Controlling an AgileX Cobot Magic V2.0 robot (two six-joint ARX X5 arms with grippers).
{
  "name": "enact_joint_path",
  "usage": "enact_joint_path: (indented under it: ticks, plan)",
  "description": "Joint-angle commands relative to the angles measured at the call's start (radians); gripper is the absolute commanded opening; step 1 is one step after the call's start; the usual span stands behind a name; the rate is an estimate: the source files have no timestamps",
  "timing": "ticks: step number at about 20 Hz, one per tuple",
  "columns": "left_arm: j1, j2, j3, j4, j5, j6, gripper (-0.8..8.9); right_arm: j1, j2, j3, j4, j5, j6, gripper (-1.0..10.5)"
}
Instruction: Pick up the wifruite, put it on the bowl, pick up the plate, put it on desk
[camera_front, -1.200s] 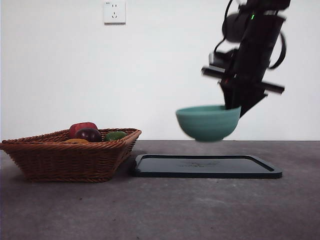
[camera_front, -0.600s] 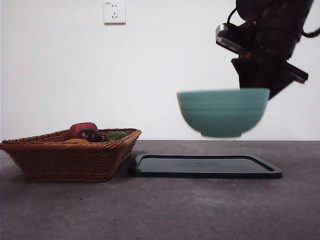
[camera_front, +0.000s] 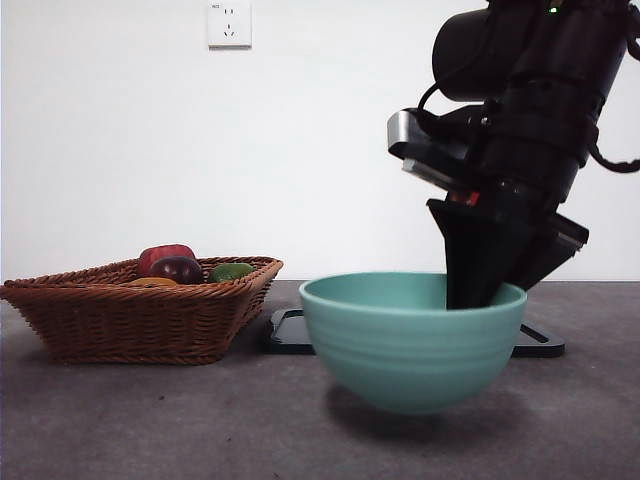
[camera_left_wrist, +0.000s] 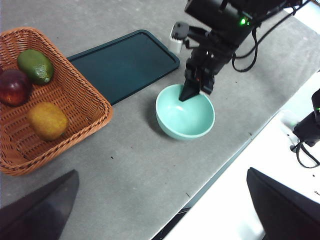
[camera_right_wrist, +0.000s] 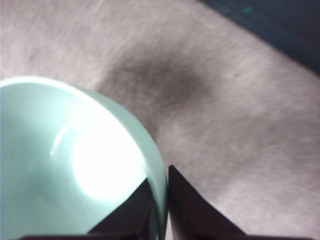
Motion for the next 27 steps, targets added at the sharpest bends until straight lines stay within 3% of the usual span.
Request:
enact_joint_path:
  ticks: [1,12,13,16,18,27]
  plan:
    - [-0.007,0.003,0.013,0.011,0.005,0.008,5.7,0.016,0.009,-0.026,0.034,-0.003,0.008,0.1]
    - [-0.007,0.003,0.013,0.011,0.005,0.008,5.7,0.017,0.009,-0.06,0.081,0.004,0.019,0.2]
    - [-0.007,0.003,0.013,0.011,0.005,0.008,5.7,0.017,0.009,-0.06,0.083,0.005,0.022,0.8]
    - [-0.007,0.003,0.013,0.011,0.005,0.008,5.7,0.012,0.009,-0.059,0.087,0.013,0.027,4.5]
    - [-0.007,0.003,0.013,0.011,0.005,0.008,5.7,0.003,0.004,-0.044,0.075,0.019,0.027,5.7]
    - [-0.007,0.003,0.013,0.011,0.005,0.008,5.7,-0.019,-0.286,0.069,-0.143,0.02,0.026,6.0]
